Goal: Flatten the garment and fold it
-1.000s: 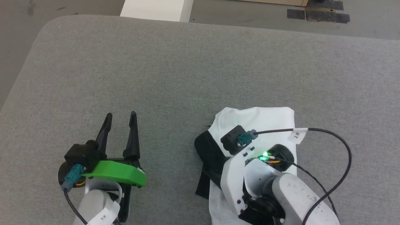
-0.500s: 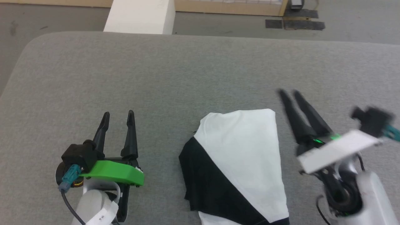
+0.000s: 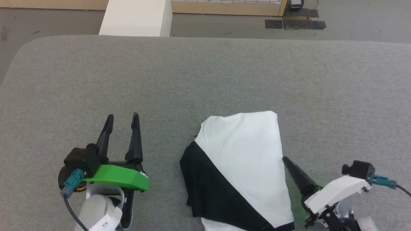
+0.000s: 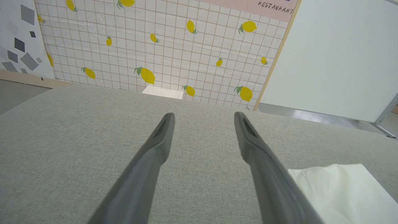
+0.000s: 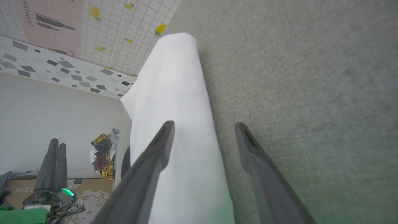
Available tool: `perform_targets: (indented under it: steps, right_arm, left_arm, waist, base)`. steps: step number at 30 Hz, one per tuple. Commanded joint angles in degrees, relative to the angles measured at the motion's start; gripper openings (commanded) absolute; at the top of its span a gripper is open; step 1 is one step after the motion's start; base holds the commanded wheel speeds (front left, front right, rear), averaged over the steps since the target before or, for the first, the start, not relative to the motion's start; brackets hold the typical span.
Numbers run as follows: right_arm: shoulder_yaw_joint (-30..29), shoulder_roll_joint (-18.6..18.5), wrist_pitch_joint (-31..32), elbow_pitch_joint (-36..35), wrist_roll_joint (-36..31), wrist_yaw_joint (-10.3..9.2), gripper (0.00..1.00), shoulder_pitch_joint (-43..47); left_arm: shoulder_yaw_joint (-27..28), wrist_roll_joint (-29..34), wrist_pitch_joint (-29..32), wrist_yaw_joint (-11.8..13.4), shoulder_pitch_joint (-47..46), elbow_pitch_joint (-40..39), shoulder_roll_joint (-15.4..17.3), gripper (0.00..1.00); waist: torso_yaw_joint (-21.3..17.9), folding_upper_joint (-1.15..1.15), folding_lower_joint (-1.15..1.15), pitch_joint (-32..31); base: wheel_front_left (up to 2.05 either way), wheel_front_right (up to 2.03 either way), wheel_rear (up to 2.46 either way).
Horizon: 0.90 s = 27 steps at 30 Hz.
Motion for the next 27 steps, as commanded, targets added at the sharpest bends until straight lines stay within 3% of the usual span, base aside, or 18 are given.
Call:
perform_targets:
  steps: [1, 10, 11, 12, 13, 14, 15, 20, 27]
  right_arm:
    - [0.6, 0.1, 0.6, 0.9, 0.8, -0.06, 1.00, -1.0]
    - [5.1, 0.1, 5.6, 5.9, 1.4, -0.06, 1.00, -4.3]
    - [5.3, 0.1, 6.1, 6.3, 1.2, -0.06, 0.90, -4.6]
    - [5.4, 0.1, 6.5, 6.7, 1.0, -0.06, 0.49, -4.8]
    - [5.7, 0.1, 7.1, 6.9, 0.7, -0.06, 0.26, -5.1]
    - [5.8, 0.1, 7.6, 7.1, 0.1, -0.06, 0.09, -5.3]
    - [5.8, 0.1, 8.1, 7.2, -0.9, -0.06, 0.00, -5.6]
    - [4.9, 0.1, 11.7, 6.0, -10.1, -0.06, 0.00, -6.6]
    - [3.5, 0.0, 20.2, -2.6, -29.7, -0.06, 0.00, -9.1]
  left_arm:
    - [-0.1, 0.4, -0.3, -0.2, 0.0, -0.1, -0.1, 1.00]
    - [-0.3, 0.1, -0.3, -0.2, 0.3, 0.2, -0.1, 1.00]
    - [-0.3, 0.1, -0.3, -0.2, 0.3, 0.3, -0.1, 1.00]
    - [-0.3, 0.1, -0.3, -0.2, 0.4, 0.3, -0.1, 1.00]
    - [-0.3, 0.1, -0.3, -0.2, 0.4, 0.4, -0.1, 1.00]
    - [-0.4, 0.1, -0.3, -0.2, 0.5, 0.4, -0.1, 1.00]
    - [-0.3, 0.1, -0.3, -0.1, 0.6, 0.4, -0.1, 1.00]
    - [-0.1, 0.2, -0.3, 0.0, 1.2, 0.2, -0.1, 1.00]
    - [0.6, 1.0, -0.3, 0.1, 0.6, -1.2, -0.1, 1.00]
  waist:
    - [0.4, 0.00, 0.00, 0.1]
    - [2.0, 0.00, 0.00, 0.0]
    - [2.1, 0.00, 0.00, -0.1]
    - [2.2, 0.00, 0.00, -0.2]
    - [2.2, 0.00, 0.00, -0.3]
    - [2.3, 0.00, 0.00, -0.3]
    - [2.2, 0.00, 0.00, -0.4]
    - [1.2, 0.00, 0.00, -0.4]
    - [-3.2, 0.00, 0.00, 1.9]
  base:
    - [0.00, 0.00, 0.00]
    - [0.00, 0.00, 0.00]
    - [0.00, 0.00, 0.00]
    - [0.00, 0.00, 0.00]
    - [0.00, 0.00, 0.00]
    - [0.00, 0.00, 0.00]
    - [0.00, 0.00, 0.00]
    - [0.00, 0.00, 0.00]
    - [0.00, 0.00, 0.00]
